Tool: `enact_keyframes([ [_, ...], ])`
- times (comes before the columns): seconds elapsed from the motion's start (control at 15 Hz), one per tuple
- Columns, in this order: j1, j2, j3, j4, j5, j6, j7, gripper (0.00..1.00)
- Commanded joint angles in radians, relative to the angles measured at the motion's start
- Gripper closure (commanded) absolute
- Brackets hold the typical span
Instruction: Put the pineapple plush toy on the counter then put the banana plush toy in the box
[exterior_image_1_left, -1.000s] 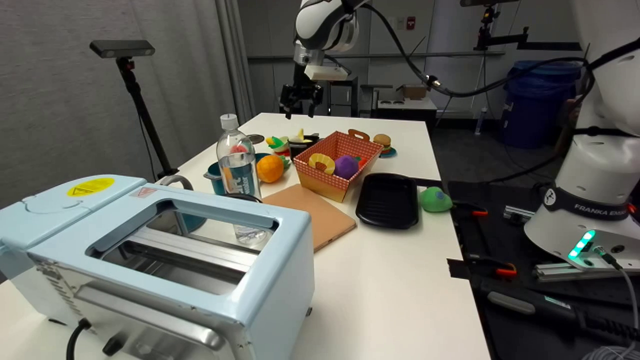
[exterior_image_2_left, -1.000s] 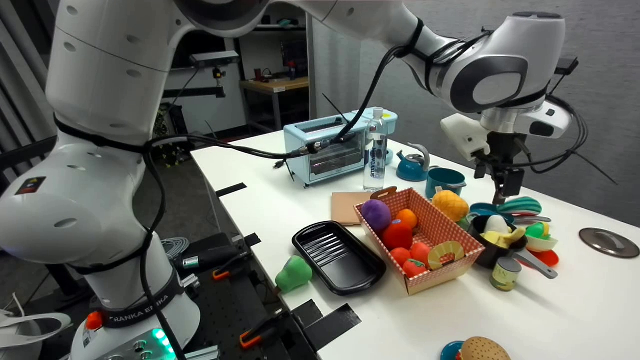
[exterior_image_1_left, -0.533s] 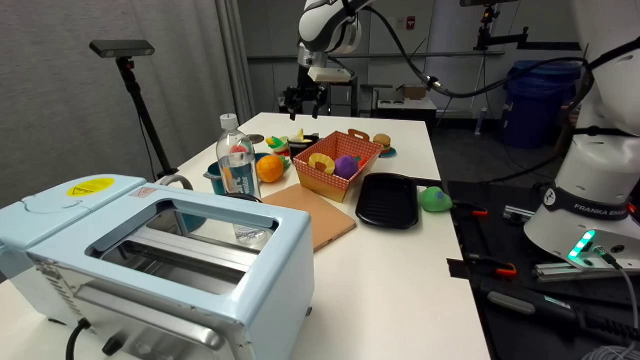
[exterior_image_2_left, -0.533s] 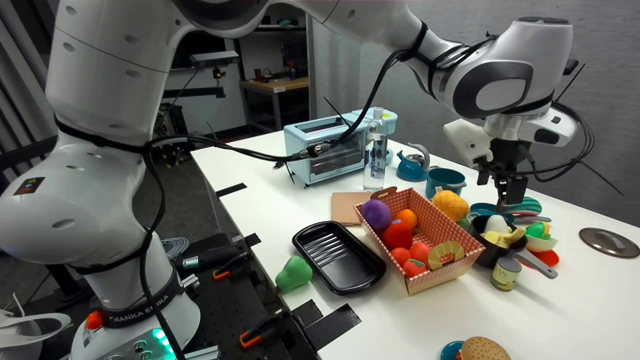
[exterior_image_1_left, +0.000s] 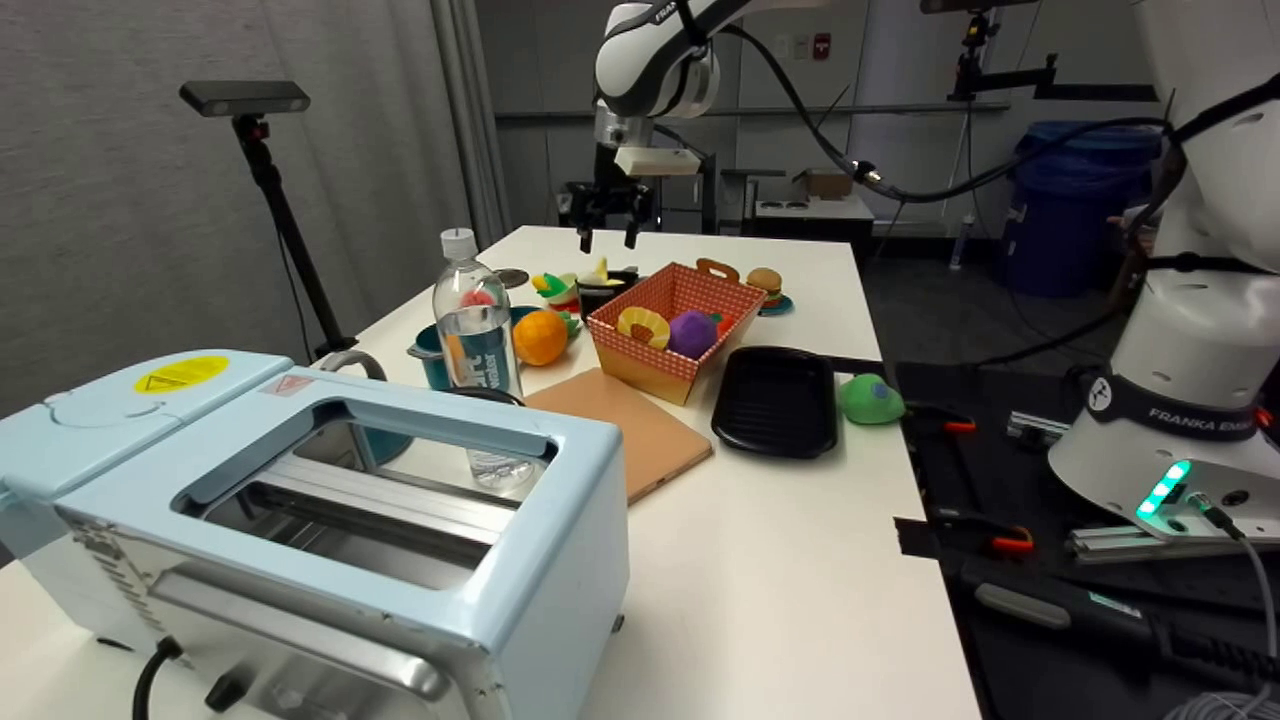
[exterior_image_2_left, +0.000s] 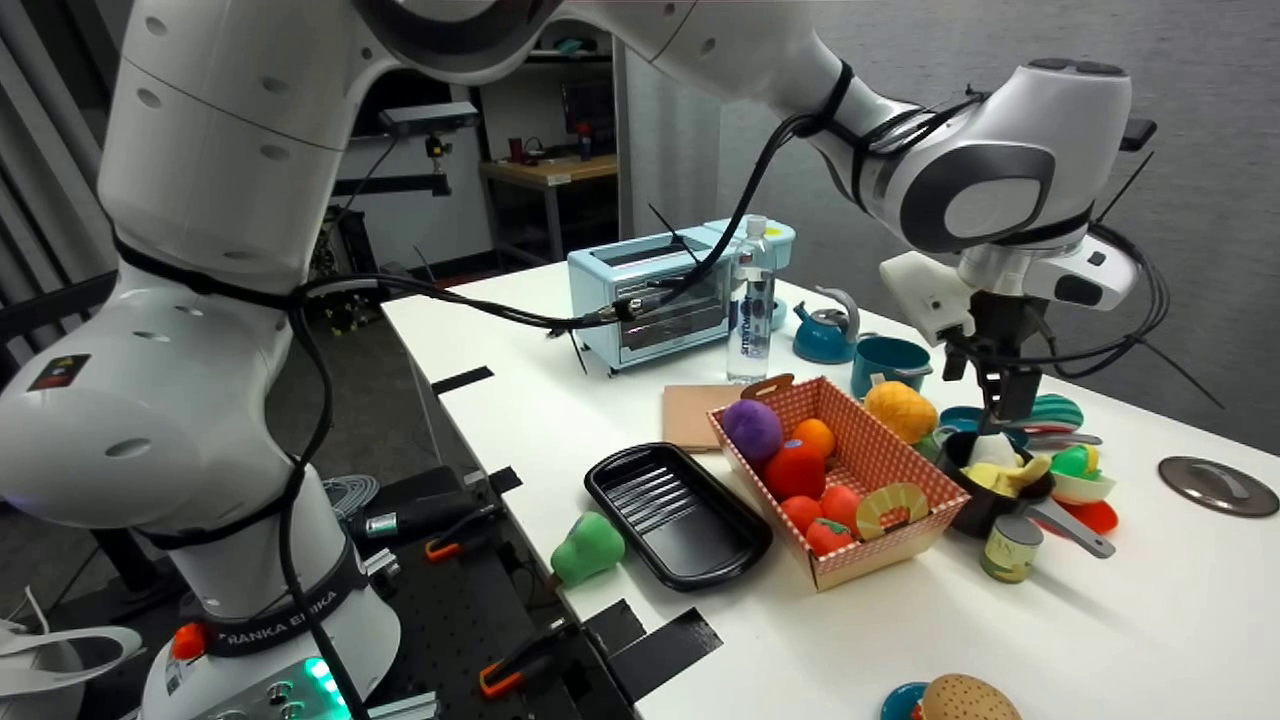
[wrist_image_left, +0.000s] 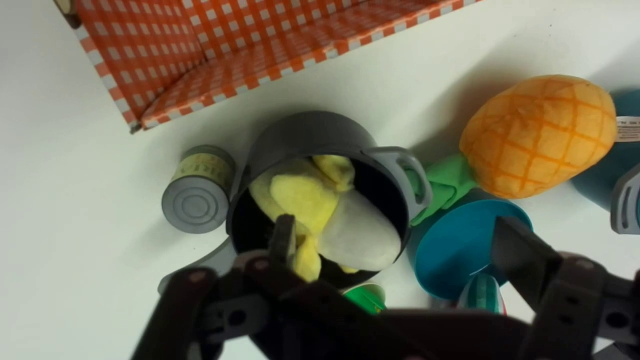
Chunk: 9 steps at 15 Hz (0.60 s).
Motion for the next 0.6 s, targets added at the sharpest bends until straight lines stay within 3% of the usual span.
enact_keyframes([
  [0.0, -0.005, 0.017, 0.005, 0.021, 0.029, 0.013, -0.005, 0.0],
  [0.53, -0.007, 0.067, -0.002, 0.083, 0.024, 0.005, 0.009, 0.0],
])
